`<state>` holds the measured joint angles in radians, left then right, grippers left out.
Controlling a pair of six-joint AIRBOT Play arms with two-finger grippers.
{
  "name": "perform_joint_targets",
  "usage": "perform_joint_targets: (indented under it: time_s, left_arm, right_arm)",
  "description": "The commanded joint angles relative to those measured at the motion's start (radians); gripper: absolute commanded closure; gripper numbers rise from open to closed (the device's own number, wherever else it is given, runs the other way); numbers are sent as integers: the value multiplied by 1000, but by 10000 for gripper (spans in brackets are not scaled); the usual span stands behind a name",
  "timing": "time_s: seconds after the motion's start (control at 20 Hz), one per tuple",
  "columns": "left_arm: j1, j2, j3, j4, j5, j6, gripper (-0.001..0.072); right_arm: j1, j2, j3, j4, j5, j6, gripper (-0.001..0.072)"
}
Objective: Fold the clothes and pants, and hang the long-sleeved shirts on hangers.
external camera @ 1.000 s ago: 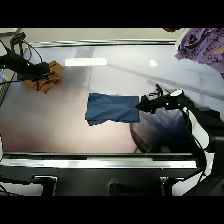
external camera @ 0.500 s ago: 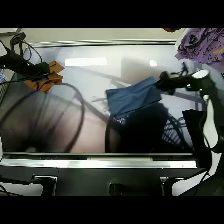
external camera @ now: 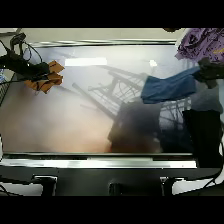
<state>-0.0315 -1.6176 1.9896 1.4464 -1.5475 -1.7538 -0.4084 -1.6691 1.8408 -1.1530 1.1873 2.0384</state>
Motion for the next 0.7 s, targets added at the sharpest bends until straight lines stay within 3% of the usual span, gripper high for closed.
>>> perform_joint_targets:
  time_s: [0.0,0.3,0.65]
  left_arm:
    - [1,0,0,-2,-19,0,688]
    - [1,0,0,-6,-43,0,688]
    - [1,0,0,-7,-69,4,688]
  right_arm:
    - [-51,85,8,-212,82,172,690]
    - [-68,201,8,-465,208,353,690]
    - [-68,265,8,-667,407,363,690]
